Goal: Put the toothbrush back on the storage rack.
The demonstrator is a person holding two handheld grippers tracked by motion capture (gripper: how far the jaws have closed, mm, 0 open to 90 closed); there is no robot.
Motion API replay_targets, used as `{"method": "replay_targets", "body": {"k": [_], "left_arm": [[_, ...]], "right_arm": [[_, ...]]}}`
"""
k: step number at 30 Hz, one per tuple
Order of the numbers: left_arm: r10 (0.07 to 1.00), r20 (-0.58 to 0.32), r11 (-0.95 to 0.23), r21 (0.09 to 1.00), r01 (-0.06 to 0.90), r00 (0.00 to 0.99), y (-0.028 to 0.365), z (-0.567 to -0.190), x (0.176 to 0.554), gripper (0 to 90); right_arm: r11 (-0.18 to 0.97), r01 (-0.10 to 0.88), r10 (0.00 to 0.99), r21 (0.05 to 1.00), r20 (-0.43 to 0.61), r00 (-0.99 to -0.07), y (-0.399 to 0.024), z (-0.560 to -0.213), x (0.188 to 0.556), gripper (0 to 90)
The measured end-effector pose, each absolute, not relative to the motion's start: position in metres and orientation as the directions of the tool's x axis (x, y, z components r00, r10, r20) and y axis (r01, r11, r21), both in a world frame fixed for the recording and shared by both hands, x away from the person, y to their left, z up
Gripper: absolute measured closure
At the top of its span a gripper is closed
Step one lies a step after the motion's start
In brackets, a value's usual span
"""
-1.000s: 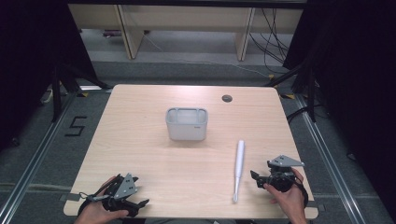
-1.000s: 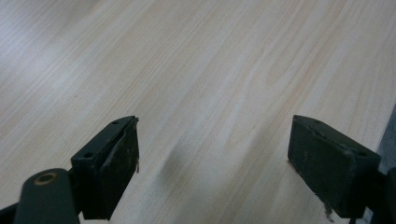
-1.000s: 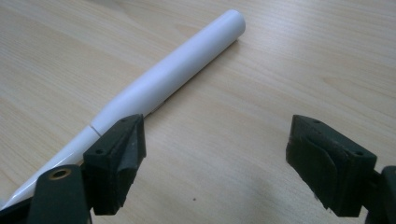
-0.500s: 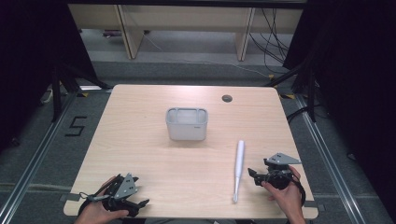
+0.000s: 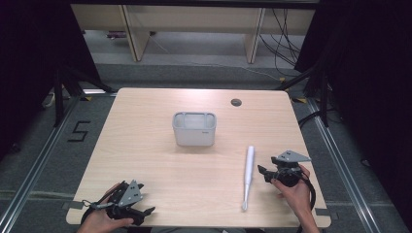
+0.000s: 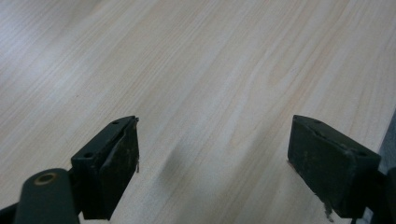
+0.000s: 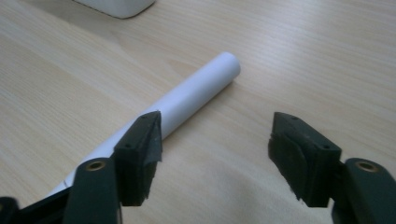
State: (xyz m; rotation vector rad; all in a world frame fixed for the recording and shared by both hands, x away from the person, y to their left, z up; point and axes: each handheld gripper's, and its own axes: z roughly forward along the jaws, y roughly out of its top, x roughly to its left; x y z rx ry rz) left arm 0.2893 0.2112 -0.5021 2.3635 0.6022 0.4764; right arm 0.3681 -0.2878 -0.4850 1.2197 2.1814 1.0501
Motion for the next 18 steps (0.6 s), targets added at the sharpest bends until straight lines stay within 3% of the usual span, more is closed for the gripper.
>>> {"method": "replay_targets", "body": {"k": [2, 7, 8, 10, 13, 18], "left_arm": [[0.543, 0.153, -0.671, 0.67, 0.317, 0.826, 0.21, -0.503, 0.288, 16.3], [0.539, 0.157, -0.675, 0.668, 0.313, 0.828, 0.211, -0.503, 0.288, 16.3], [0.539, 0.165, -0.676, 0.67, 0.307, 0.826, 0.211, -0.503, 0.289, 16.3], [0.53, 0.179, -0.688, 0.662, 0.297, 0.829, 0.211, -0.502, 0.289, 16.3], [0.54, 0.157, -0.674, 0.668, 0.314, 0.827, 0.21, -0.503, 0.288, 16.3], [0.54, 0.157, -0.674, 0.669, 0.313, 0.827, 0.211, -0.503, 0.288, 16.3]], "right_arm": [[0.328, 0.525, 0.847, 0.785, 0.001, -0.531, -0.284, -0.483, 0.372, 47.4], [0.349, 0.515, 0.832, 0.783, -0.006, -0.554, -0.279, -0.481, 0.378, 57.2], [0.332, 0.527, 0.839, 0.782, 0.011, -0.544, -0.275, -0.479, 0.378, 62.6], [0.372, 0.478, 0.823, 0.796, -0.044, -0.567, -0.275, -0.477, 0.383, 66.3], [0.347, 0.497, 0.823, 0.796, -0.005, -0.567, -0.269, -0.475, 0.387, 72.4], [0.388, 0.474, 0.794, 0.79, -0.026, -0.607, -0.26, -0.472, 0.393, 80.9]]}}
